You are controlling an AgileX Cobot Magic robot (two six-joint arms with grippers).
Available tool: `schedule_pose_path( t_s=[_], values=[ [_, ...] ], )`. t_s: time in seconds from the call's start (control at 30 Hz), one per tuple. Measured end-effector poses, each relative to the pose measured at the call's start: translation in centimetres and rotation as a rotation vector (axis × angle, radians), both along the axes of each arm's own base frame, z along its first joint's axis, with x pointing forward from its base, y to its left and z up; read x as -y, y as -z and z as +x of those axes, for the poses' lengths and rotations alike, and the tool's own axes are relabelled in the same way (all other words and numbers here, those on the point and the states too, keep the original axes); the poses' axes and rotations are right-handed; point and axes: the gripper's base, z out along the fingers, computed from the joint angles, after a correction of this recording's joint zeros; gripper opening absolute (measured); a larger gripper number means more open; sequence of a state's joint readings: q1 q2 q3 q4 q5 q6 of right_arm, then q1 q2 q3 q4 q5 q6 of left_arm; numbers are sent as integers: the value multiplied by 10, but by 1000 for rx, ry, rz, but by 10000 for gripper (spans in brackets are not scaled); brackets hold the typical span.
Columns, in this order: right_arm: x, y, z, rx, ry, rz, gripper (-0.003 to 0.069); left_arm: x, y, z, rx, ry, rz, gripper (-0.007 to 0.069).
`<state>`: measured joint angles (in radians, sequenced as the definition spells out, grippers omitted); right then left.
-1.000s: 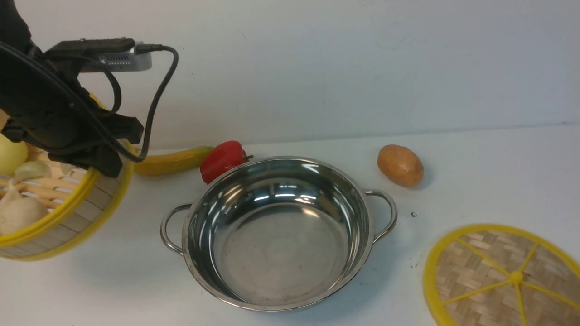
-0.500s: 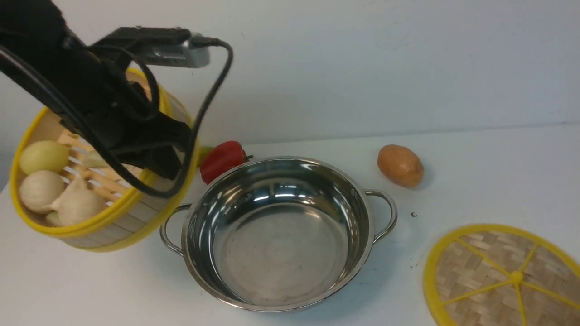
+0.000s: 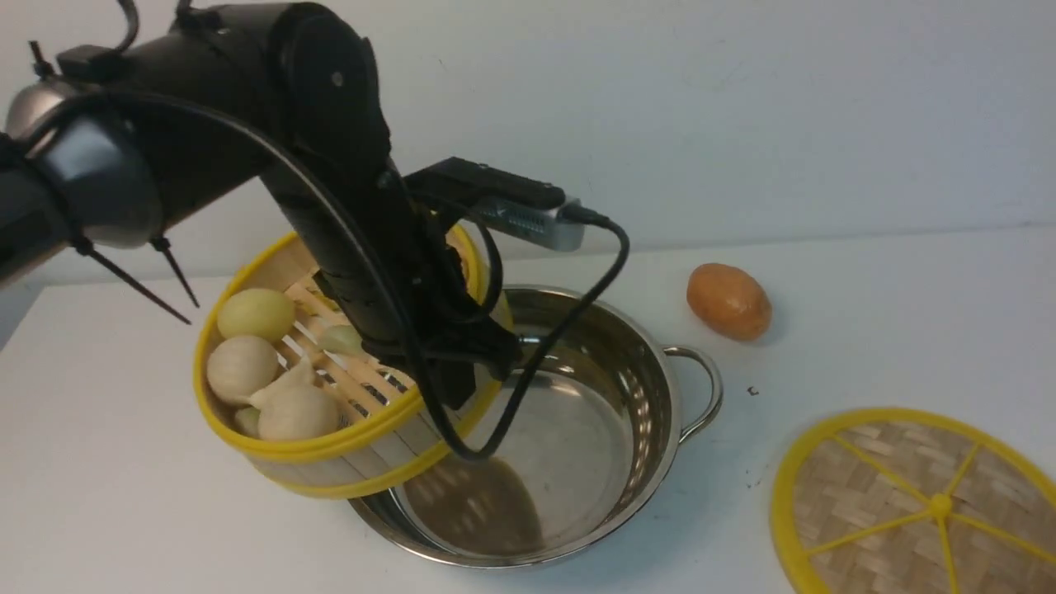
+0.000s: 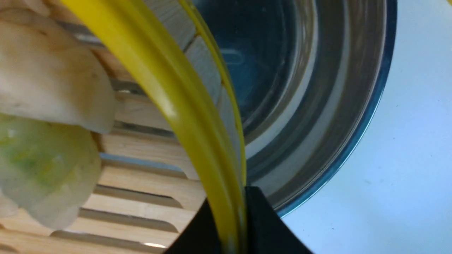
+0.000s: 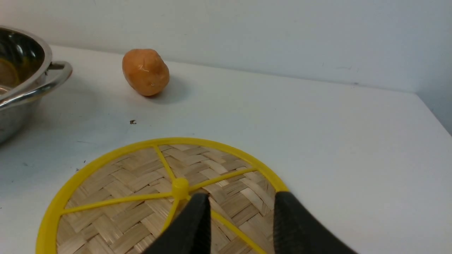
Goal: Place the steamer in the pot on the white table, and put the lid on the steamer.
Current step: 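Place the bamboo steamer basket with dumplings into the steel pot with the left gripper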
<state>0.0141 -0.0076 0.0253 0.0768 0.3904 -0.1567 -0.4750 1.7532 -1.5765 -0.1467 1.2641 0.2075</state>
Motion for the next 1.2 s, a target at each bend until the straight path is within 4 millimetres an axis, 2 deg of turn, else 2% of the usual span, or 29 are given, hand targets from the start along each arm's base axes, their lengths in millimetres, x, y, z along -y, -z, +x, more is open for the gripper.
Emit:
schedule_pose_path(
  t_s=[0.2,0.53,0.8,1.2],
  values=[
    [0,0,0,0,0,0,241,28,-1,5,27,56,-21,30],
    [0,0,0,-1,0,0,241,56,26,5,-5,123,45,30],
    [0,0,0,-1,0,0,241,68,37,0,-22,158,65,30],
    [0,0,0,-1,0,0,241,71,44,2,-36,170,74,30]
  ],
)
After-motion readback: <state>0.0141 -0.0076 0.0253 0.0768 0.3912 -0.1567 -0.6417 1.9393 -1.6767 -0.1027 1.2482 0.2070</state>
